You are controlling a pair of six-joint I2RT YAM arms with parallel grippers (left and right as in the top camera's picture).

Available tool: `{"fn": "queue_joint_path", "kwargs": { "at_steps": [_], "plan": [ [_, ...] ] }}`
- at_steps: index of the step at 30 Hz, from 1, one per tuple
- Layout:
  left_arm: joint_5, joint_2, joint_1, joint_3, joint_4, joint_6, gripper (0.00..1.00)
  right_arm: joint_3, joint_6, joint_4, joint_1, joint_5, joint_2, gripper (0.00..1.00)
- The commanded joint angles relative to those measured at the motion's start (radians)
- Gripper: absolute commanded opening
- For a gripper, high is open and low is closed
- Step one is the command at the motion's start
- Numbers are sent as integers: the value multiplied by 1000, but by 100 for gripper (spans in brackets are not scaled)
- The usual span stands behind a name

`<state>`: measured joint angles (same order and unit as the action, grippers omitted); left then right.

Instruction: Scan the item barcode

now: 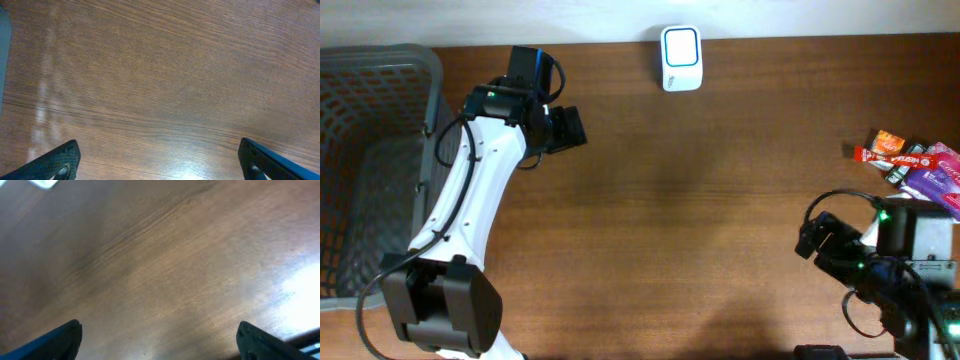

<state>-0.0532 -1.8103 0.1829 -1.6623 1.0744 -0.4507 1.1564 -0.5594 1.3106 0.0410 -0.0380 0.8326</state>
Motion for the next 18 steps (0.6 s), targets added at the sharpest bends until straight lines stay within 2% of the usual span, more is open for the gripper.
{"fn": "queue_joint_path", "kwargs": {
  "at_steps": [1, 5, 7, 10, 15, 18],
  "plan": [
    [-3, 10, -3, -8, 1, -8, 99, -197, 142, -303, -68, 19, -148, 98],
    [-3, 10, -3, -8, 1, -8, 99, -605, 244, -756, -69, 3, -543, 99],
    [-4, 10, -3, -8, 1, -8, 99, -771, 273, -949, -90, -15, -667, 98],
    [-4, 10, -3, -8, 1, -8, 99, -953, 303, -1145, -95, -14, -806, 98],
    [-4, 10, -3, -8, 1, -8, 99, -1123, 369, -1385, -93, 2, -829, 99],
    [-3, 10, -3, -8, 1, -8, 99, -1151, 369, -1379, -92, 20, -829, 98]
  ]
}}
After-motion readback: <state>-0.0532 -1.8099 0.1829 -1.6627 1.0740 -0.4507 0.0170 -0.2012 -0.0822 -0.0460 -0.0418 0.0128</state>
